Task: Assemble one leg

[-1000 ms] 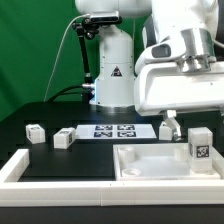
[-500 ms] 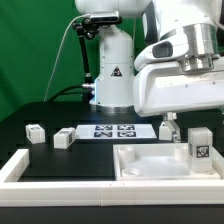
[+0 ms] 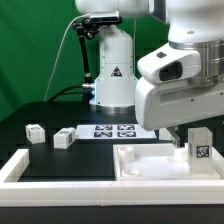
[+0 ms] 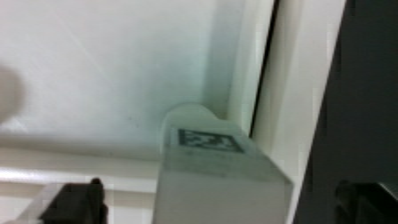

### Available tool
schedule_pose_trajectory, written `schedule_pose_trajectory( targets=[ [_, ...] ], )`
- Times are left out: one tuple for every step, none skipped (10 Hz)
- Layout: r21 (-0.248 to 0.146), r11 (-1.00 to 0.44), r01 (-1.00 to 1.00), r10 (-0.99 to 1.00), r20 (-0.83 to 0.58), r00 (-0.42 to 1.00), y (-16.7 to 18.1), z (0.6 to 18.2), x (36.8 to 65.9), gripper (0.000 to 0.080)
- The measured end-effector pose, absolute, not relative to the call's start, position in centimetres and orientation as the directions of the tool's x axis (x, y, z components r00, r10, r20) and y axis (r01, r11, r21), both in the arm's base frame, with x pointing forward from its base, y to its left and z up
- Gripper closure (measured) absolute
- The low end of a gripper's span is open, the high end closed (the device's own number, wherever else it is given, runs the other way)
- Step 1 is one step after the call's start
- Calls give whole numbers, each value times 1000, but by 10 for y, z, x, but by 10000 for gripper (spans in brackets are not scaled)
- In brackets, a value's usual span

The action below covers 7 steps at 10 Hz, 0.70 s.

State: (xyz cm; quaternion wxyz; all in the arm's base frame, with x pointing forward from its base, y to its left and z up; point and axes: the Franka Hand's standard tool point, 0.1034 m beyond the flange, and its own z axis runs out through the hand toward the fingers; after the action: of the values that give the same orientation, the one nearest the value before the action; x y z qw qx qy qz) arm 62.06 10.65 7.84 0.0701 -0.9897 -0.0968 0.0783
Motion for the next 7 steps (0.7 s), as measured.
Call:
schedule_pose_trajectory(
  targets=[
    [-149, -972, 179, 197, -115, 974, 105, 76, 625, 150],
    [-149, -973, 178, 196, -116, 974, 105, 75, 624, 150],
    [-149, -973, 178, 196, -116, 974, 105, 76, 624, 284],
    [-149, -973, 178, 196, -116, 974, 105, 75, 624, 421],
    [-149, -973, 178, 196, -116, 974, 105, 75, 624, 508],
    [-146, -977, 156, 174, -119, 978, 105, 75, 624, 508],
    [-144, -980, 135, 153, -122, 981, 105, 75, 624, 508]
  ],
)
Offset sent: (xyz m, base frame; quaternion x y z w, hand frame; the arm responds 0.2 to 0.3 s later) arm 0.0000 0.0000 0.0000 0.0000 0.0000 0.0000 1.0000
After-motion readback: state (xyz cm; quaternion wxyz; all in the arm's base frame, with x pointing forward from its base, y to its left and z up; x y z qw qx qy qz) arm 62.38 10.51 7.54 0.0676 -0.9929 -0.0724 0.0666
